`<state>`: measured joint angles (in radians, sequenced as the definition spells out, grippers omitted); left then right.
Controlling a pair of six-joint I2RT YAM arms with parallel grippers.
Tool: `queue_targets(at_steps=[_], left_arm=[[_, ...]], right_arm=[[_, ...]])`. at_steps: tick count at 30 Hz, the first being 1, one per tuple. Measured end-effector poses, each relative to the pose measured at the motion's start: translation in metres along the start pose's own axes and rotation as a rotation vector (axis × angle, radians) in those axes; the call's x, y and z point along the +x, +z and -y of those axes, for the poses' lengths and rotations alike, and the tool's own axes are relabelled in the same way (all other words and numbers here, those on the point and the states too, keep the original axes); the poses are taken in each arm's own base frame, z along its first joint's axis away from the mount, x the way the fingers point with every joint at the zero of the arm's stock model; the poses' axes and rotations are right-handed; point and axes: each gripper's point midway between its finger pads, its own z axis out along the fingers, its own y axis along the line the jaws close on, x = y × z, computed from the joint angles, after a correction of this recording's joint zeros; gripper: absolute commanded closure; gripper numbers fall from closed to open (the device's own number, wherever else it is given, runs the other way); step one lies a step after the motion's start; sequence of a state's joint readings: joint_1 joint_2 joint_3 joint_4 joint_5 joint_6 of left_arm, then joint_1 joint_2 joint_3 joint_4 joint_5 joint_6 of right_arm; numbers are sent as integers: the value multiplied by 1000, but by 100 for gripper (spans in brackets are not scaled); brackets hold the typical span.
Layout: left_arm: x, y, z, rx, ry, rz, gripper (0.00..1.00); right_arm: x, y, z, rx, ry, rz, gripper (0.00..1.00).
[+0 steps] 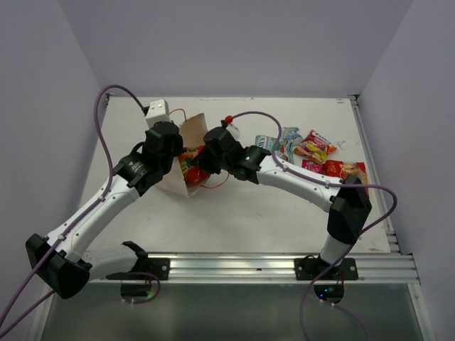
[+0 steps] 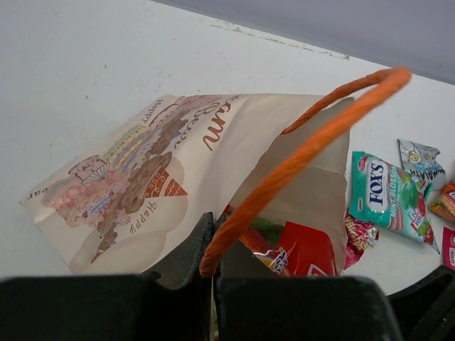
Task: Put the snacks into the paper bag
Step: Place the snack in the paper bag.
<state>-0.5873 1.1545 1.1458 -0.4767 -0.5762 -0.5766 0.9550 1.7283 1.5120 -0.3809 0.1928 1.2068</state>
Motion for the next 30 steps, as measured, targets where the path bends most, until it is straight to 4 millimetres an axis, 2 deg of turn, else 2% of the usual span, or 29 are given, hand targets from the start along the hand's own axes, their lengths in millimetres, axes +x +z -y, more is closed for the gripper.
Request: queue_targets(at_steps=[7,18,23,30], left_arm=[[5,-3,8,18,-6,-11,100],[16,-7,23,54,-16,-39,100],[21,-9,31,70,3,-54,100],[22,-9,29,62,18,-56,100]], right_arm=[[11,15,14,48,3,15,100],[15,26,19,40,6,43,100],[19,36,24,45,-5,39,90],[27,38,12,-25,-35,-7,75]])
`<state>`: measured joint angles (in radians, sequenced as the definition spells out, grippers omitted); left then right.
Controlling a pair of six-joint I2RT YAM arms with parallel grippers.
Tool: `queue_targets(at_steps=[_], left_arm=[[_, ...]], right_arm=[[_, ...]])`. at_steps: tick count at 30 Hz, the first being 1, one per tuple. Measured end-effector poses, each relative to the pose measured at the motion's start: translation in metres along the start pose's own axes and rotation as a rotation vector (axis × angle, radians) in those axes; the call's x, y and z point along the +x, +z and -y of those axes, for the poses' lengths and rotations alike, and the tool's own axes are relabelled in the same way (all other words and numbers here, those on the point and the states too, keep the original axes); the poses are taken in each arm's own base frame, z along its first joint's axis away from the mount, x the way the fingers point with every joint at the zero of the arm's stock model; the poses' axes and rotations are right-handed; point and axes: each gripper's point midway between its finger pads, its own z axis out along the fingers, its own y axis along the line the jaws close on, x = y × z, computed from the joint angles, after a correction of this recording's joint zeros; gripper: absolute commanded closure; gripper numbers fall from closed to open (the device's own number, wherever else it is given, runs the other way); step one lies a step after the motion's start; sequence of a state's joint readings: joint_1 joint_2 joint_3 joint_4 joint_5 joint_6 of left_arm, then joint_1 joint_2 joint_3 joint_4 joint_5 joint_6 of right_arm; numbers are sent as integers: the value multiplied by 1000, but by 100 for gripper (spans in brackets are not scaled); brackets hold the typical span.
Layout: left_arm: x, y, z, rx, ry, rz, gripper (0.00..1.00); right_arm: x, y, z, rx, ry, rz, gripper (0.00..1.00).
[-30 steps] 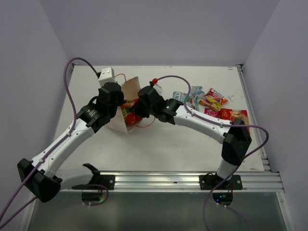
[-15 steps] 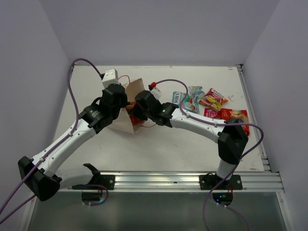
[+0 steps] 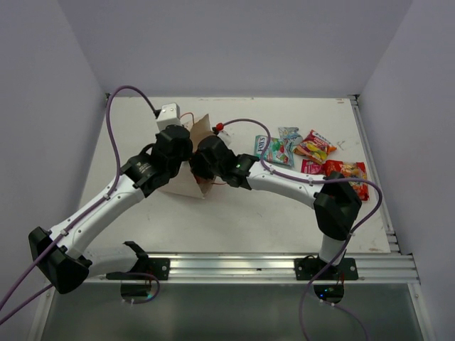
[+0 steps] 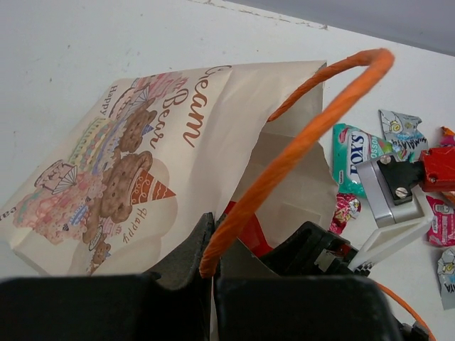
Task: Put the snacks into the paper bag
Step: Place the snack in the paper bag.
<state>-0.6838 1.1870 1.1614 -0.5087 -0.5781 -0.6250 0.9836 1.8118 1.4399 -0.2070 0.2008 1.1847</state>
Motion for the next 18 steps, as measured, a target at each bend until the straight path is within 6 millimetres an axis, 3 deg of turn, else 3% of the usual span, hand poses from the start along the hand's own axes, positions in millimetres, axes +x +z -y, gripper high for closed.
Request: queue_targets(at_steps=[9,13,18], left_arm=[[1,-3,-7,-24,32,-11,100],[1,-4,-9,-32,42,-13,100],[1,-5,-14,-56,69,-7,100]], right_arm=[[23,-1,-4,-78,-25,-112,63],[32,-5,-5,-107,-49,-156,47],[29,-21,-3,-104,-129,-159,41]])
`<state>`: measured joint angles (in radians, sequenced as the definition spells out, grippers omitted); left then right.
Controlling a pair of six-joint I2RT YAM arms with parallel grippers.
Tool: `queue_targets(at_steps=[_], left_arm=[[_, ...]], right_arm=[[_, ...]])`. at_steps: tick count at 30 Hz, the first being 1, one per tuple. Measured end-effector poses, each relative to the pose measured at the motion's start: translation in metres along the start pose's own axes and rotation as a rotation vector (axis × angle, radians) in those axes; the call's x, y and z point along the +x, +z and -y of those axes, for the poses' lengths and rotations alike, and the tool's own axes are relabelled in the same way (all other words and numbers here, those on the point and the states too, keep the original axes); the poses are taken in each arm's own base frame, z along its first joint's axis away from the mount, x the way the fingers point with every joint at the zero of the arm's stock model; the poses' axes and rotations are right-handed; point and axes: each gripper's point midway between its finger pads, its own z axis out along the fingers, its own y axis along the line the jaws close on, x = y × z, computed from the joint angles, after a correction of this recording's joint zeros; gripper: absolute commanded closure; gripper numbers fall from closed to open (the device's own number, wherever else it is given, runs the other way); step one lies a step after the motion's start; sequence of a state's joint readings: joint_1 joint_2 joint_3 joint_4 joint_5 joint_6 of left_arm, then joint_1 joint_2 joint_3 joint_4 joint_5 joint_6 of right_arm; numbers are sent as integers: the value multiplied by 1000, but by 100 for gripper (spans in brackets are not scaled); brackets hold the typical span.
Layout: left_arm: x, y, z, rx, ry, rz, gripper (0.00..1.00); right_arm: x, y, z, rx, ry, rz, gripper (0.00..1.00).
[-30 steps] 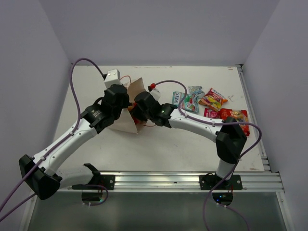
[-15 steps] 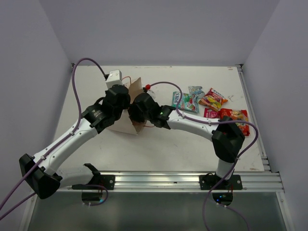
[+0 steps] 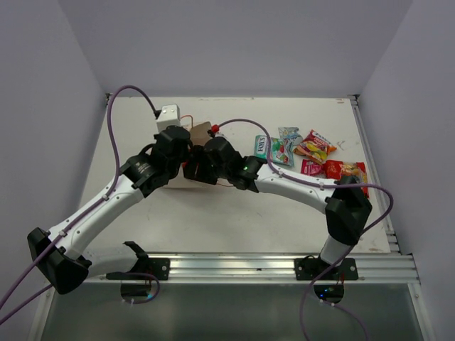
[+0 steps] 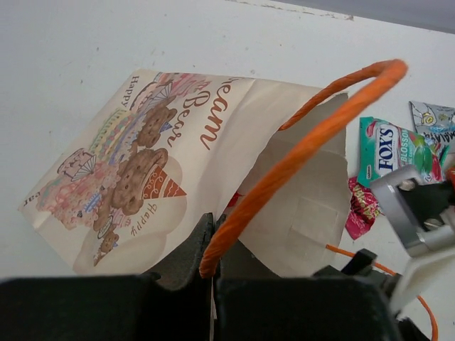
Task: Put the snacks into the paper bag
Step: Place the snack in the paper bag.
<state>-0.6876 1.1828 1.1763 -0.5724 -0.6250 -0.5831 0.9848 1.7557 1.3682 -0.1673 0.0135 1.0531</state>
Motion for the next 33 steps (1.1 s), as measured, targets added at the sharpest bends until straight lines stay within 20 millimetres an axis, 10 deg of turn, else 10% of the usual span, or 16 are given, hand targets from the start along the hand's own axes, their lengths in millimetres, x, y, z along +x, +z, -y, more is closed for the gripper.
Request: queue_targets(at_steps=[8,15,33], left_arm=[[-3,-2,-3,5,55,8,100],[-2,-6,-8,22,141,16,100],[-18,13,-42,-39,251,-2,100]], right_arm=[[-36,-69,-15,5,-174,130,26],[-56,-115,12,119,-320,231,8],[-132,-257,249,889,-190,538,1]])
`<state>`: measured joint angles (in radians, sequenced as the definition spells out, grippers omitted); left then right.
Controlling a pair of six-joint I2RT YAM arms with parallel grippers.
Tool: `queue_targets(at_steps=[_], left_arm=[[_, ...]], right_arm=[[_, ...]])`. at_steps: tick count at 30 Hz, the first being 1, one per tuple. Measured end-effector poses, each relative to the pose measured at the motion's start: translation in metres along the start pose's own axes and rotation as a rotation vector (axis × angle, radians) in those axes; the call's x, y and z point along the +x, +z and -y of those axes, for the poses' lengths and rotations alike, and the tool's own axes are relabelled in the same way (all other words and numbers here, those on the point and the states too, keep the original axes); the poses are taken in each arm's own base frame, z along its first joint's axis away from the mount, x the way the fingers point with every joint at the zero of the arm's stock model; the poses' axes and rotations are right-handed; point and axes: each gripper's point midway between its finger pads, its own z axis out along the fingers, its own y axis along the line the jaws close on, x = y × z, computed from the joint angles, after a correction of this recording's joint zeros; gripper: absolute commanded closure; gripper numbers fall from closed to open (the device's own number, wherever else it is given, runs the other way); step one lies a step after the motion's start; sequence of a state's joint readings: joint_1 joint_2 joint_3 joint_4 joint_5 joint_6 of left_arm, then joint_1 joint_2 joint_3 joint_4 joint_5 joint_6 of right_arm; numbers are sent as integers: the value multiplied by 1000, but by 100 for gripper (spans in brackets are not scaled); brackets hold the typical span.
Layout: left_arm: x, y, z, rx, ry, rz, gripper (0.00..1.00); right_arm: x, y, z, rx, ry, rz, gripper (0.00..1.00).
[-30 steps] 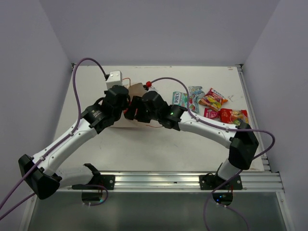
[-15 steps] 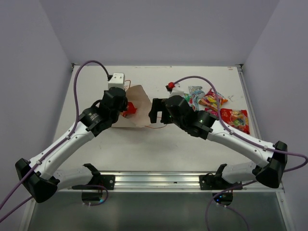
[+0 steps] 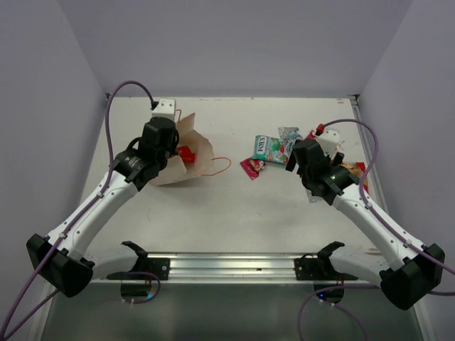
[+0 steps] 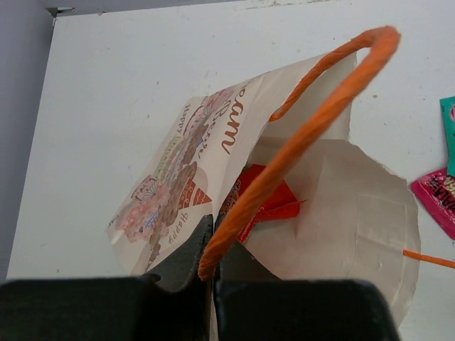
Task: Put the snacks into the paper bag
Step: Place the snack in the paper bag, then pick up the snack from the center of the board.
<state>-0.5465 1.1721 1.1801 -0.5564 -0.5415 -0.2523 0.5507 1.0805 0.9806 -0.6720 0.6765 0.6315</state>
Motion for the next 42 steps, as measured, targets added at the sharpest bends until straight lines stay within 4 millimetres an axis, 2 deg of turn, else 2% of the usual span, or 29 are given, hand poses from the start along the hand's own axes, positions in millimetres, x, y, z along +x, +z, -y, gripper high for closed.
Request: queue_targets(at_steps=[8,12,18,25,30,31,33,34,38,42], left_arm=[[-6,8,-5,-8,17,7,100],[-1,13,-4,0,28,10,100],[10,16,1,35,32,7,100],[13,12,-3,38,20,28,100],[12,9,-9,29,8,40,100],[12,9,-9,28,7,40,100],[12,9,-10,27,5,42,100],[11,9,-10,27,4,43,100],[10,10,-11,25,2,45,100],[11,10,-11,25,2,45,100]], right_arm=[[-3,29,85,323,98,1,2],[8,49,111,434,112,-60,9],[32,80,126,502,103,-169,14],[66,111,120,514,53,-284,23],[87,123,125,551,12,-348,47],[88,123,126,557,11,-348,57],[86,123,128,564,15,-342,68],[86,123,129,566,15,-340,77],[75,118,131,571,24,-303,100],[56,104,133,560,53,-247,100]])
